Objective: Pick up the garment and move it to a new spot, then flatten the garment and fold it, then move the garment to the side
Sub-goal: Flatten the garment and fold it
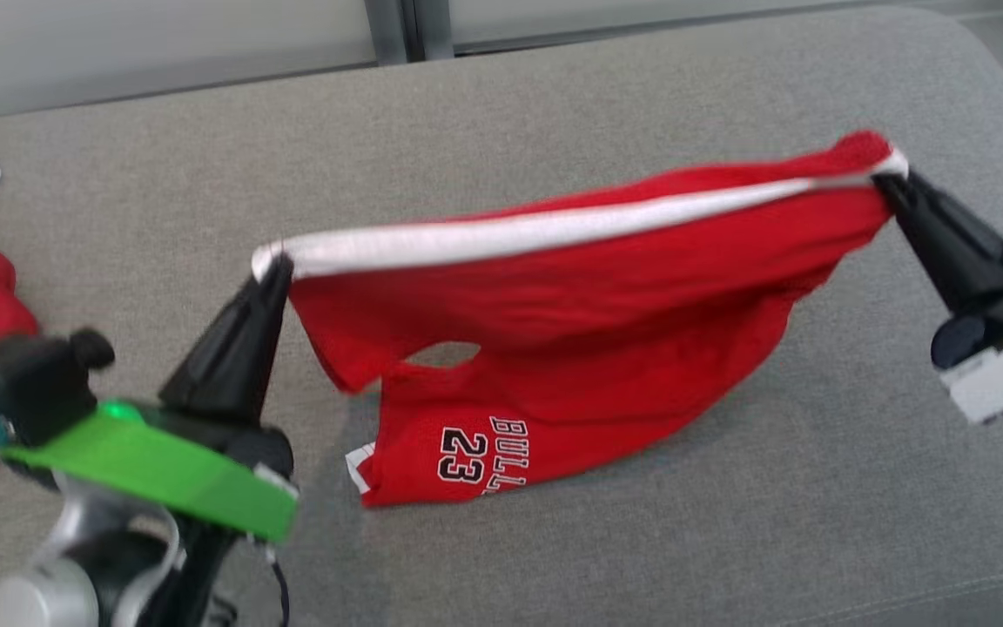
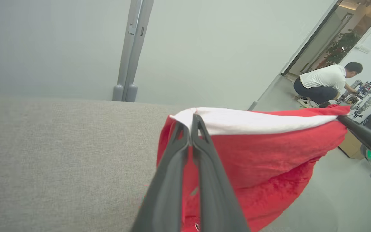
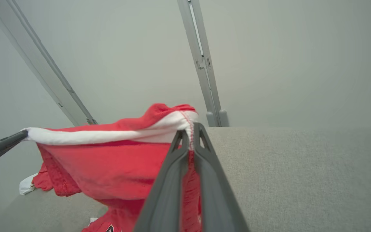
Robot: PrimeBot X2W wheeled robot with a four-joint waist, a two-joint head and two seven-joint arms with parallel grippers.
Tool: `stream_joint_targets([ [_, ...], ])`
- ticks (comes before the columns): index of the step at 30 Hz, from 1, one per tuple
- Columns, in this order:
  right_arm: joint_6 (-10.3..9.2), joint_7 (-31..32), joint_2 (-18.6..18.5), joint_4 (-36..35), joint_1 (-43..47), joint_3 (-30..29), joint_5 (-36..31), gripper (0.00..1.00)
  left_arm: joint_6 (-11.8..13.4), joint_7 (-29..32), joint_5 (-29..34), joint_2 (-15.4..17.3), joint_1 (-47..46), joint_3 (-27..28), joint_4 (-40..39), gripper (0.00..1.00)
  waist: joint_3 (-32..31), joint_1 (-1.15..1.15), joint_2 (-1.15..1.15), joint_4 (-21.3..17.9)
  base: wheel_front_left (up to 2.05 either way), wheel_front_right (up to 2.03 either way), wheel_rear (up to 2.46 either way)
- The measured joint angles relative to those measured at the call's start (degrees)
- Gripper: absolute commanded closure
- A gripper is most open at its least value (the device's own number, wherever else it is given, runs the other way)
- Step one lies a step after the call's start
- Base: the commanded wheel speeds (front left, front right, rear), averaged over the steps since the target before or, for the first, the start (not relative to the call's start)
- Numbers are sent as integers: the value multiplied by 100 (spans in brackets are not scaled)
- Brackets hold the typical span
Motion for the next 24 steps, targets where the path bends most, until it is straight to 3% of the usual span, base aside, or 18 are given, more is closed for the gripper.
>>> stream_joint_targets([
  [5,-1,603,367,804,-2014,9,-75,100,-107,526,20,224,-2304,118,1006,100,513,0,0,65,0,0,0],
  [10,1,480,1389,2432,-4588,-124,-1034,100,-170,511,497,292,-4702,88,2593,100,1091,2,0,119,0,0,0],
  [13,1,-59,1985,3450,-5807,-323,-1800,100,-247,-62,818,183,-5904,43,3628,100,1428,2,0,149,0,0,0],
  [17,2,-1067,2624,4495,-6946,-784,-2539,100,-321,-1260,1314,108,-7186,34,4762,100,1811,2,0,175,0,0,0],
  [20,4,-1700,2807,5135,-7260,-898,-2831,100,-483,-2125,1636,127,-7735,-105,5494,100,2047,2,0,175,0,0,0],
  [24,1,-2111,2850,5794,-6891,-391,-2855,100,-810,-2900,1682,55,-7574,-382,6404,100,2251,2,0,148,0,0,0],
])
